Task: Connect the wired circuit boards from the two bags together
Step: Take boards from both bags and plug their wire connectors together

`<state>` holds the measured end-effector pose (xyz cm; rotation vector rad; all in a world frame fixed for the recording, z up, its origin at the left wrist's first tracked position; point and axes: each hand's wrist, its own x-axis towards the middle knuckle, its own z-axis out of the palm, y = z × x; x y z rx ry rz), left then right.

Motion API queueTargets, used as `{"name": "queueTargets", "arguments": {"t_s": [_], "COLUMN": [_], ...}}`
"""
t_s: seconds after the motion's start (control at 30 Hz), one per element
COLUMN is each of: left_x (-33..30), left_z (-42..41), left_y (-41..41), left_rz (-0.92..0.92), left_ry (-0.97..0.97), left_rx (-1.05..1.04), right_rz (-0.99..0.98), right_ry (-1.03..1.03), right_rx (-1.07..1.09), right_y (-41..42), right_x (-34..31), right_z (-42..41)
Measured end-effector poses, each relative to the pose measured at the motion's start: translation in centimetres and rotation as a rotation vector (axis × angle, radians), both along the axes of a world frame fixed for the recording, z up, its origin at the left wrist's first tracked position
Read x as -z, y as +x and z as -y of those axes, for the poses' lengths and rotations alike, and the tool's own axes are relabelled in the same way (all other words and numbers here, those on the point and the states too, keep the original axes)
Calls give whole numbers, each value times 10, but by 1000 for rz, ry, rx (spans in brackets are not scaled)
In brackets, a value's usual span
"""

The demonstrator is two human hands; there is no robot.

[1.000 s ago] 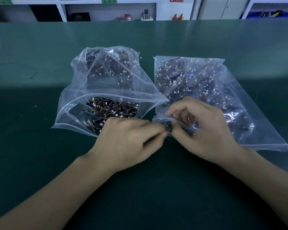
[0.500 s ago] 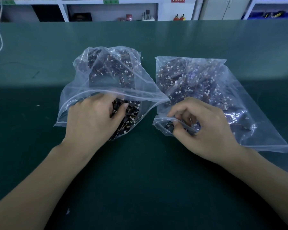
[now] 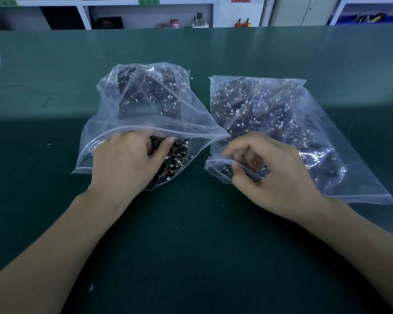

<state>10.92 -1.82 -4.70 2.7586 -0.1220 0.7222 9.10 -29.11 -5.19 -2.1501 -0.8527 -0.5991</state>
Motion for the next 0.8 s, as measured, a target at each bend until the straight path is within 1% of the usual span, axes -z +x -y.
{"name": "queueTargets", "arguments": {"t_s": [0.1, 0.17, 0.3, 0.53, 0.63, 0.8], "left_x": [4, 4, 2, -2, -3, -2], "left_z": [0, 0, 1, 7, 12, 24], "left_y": [2, -1, -6, -16, -20, -28], "left_rz": [60, 102, 253, 392, 416, 364], "left_ry": [-113, -163, -171, -208, -238, -331], "left_rx": [-13, 77, 235, 385, 432, 551], "right_rz": [-6, -20, -48, -53, -73, -60], "right_ry": [-1, -7, -37, -74, -38, -11], "right_rx": [-2, -1, -4, -36, -12, 33], "right_y": [0, -1, -1, -6, -5, -3], "right_x": [0, 0, -1, -3, -3, -3], "right_z": [1, 1, 1, 1, -1, -1]}}
